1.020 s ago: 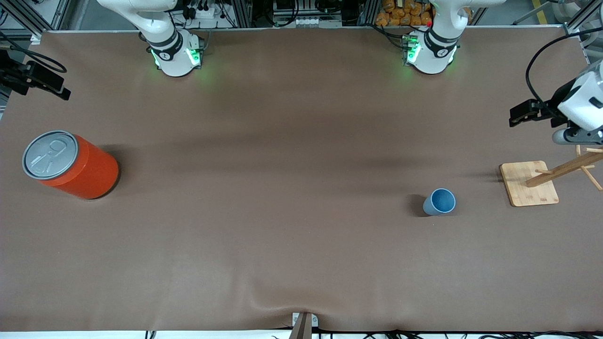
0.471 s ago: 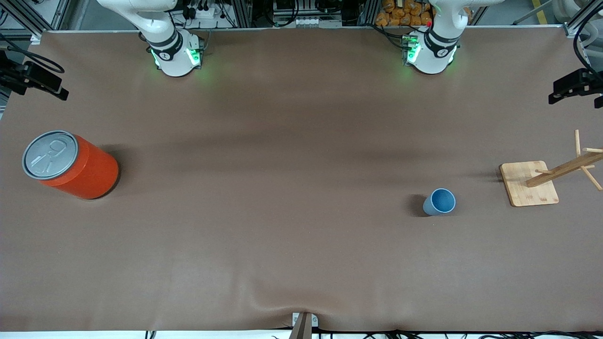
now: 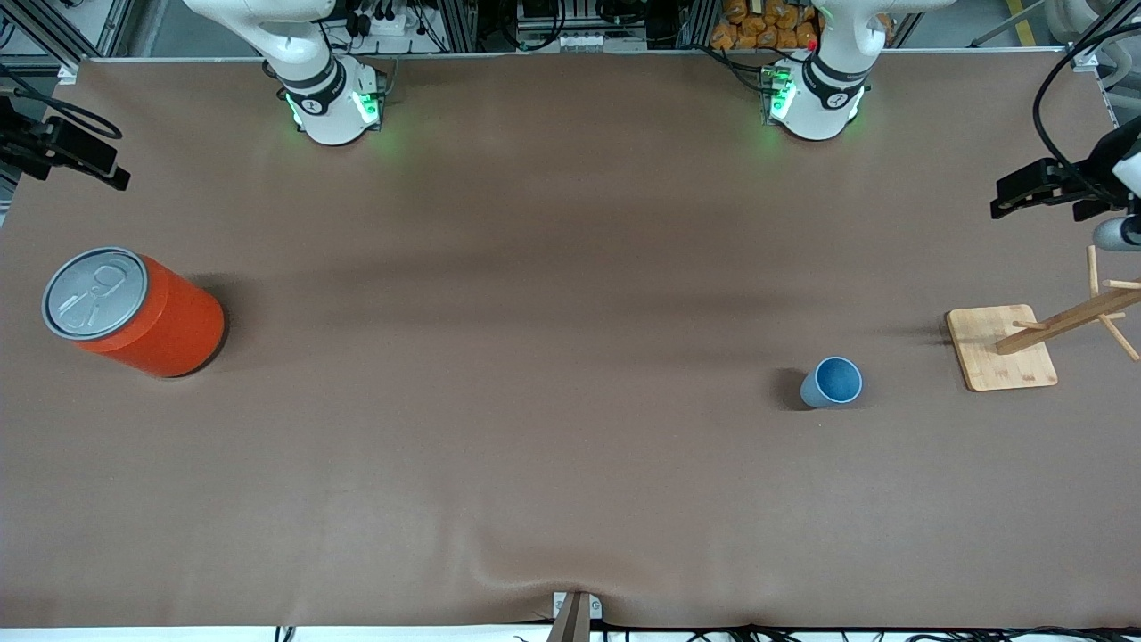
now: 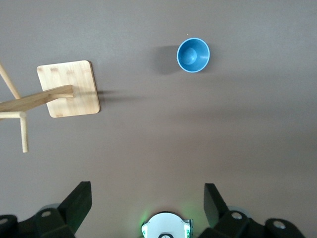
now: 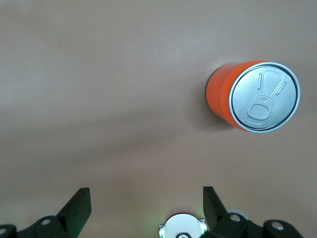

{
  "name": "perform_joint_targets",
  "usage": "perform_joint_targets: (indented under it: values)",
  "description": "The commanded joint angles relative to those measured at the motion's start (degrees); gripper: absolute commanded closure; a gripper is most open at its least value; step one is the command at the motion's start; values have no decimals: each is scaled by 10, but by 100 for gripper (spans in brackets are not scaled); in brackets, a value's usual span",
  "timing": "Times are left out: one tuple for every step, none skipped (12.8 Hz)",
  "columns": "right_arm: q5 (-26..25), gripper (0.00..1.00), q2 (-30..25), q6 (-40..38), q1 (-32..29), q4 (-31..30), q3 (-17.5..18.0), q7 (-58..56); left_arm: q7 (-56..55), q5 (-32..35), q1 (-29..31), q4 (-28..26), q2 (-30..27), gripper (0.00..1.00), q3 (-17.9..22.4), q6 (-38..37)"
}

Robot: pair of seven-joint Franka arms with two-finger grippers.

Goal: Flip cup

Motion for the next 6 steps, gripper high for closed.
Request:
perform_joint_targets:
  values:
    - [-2,0,-1,-6,0,3,-2,-4,16,1,5,14,3,0,4,11]
    - [-2,0,-1,-7,0,3,-2,-4,17,1,6,14,3,0,4,17]
    - [-2,0,-1,-6,-1,3,-2,-3,17,1,6,14,3,0,4,20]
    - [-2,0,-1,-6,0,3,-2,-4,20,3,7,14,3,0,4,29]
    - [-2,0,-1,-7,0,2,-2,-4,25,4,6,13,4,0,5,45]
    - [-2,0,-1,-6,0,3,-2,-4,31,4,7,13,4,0,5,54]
